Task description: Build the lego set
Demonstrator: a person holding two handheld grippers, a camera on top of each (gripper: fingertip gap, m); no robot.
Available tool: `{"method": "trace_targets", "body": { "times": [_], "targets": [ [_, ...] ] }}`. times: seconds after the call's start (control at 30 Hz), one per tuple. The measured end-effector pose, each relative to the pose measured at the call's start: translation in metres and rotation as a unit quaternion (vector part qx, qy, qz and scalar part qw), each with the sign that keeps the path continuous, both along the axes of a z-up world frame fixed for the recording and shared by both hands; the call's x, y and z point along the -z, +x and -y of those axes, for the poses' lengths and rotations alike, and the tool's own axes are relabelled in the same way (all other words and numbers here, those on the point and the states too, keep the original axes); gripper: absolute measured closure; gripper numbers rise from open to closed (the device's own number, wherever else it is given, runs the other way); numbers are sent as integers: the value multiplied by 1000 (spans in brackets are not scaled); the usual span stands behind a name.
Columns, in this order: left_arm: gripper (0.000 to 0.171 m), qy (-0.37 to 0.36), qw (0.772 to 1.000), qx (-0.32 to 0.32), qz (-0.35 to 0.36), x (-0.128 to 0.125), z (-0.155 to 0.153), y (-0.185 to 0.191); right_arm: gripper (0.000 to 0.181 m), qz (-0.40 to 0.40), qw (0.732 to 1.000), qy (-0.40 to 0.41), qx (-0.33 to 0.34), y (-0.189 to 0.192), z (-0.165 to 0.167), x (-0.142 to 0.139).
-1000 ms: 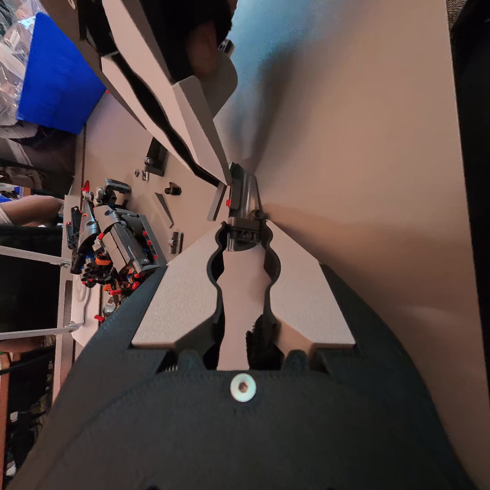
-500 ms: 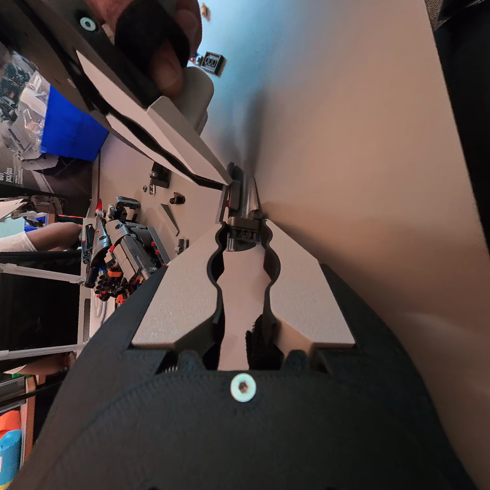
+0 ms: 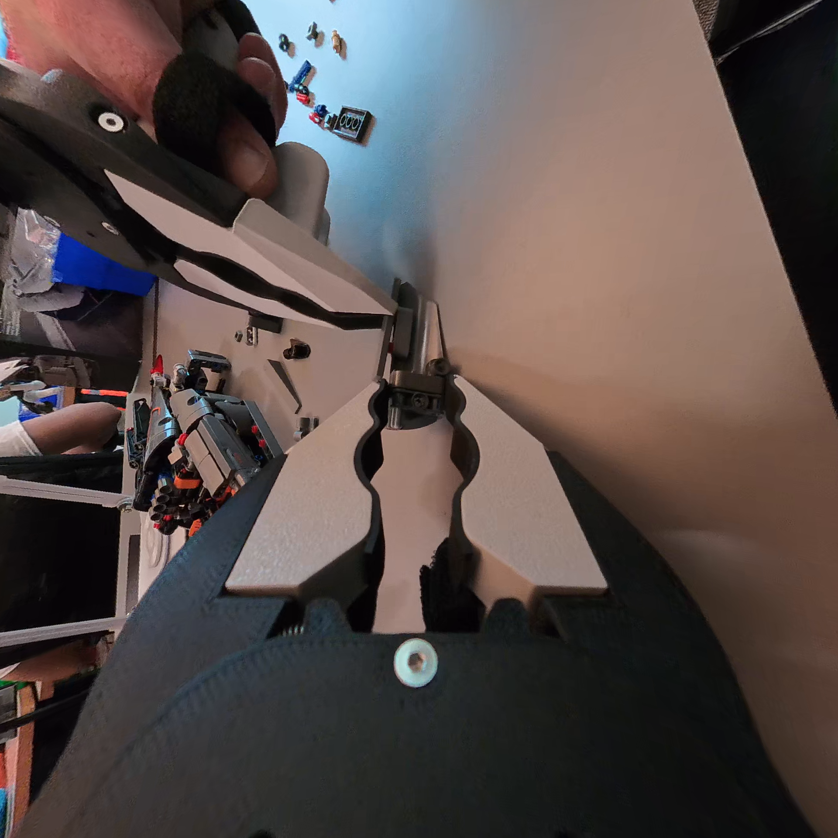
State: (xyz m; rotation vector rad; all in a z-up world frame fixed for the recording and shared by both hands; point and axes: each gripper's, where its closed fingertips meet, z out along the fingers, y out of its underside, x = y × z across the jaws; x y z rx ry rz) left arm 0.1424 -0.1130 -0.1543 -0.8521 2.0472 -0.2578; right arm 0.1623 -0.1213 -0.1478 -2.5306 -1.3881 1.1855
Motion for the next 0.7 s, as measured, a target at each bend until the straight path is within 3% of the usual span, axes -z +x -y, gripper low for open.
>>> {"method": "trace_targets", "body": {
  "times": [0.33,0.7],
  "targets": [
    [149,68,998,7,15,-1,4,-3,176,15,1000,3,4,-3,6,1],
    [150,91,995,9,24,-1,5,-3,176,-11,998,-66,-13,-4,7,1]
  ]
}}
